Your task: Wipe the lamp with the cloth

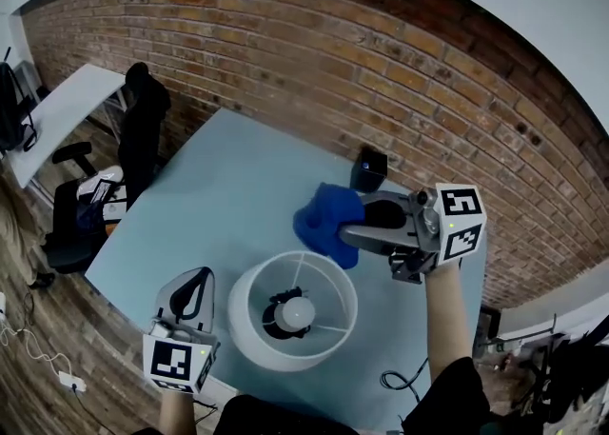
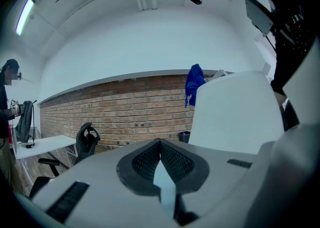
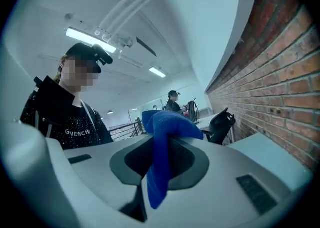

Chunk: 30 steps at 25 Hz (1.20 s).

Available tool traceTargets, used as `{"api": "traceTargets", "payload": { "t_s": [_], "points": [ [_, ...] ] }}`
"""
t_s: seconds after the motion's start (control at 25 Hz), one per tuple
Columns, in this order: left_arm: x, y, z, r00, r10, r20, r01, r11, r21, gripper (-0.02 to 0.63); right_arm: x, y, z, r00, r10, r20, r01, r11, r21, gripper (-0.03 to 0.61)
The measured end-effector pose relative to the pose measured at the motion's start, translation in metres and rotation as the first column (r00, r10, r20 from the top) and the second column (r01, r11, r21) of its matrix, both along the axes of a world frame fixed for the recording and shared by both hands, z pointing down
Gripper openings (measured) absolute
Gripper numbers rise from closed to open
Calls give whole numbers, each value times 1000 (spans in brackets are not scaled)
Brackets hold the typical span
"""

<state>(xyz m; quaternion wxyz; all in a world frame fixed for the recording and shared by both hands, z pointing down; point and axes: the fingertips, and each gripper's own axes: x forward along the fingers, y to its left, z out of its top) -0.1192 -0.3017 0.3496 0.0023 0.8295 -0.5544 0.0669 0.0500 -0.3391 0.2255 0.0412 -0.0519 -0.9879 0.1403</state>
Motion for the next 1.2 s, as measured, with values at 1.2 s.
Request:
{"api": "traceTargets", "payload": {
  "t_s": [1.2],
  "points": [
    [-23,-55,30,995,-18,-94,14,999,-50,9,-97,-13,17,835,-545,-79,547,837,0,61]
  ]
}}
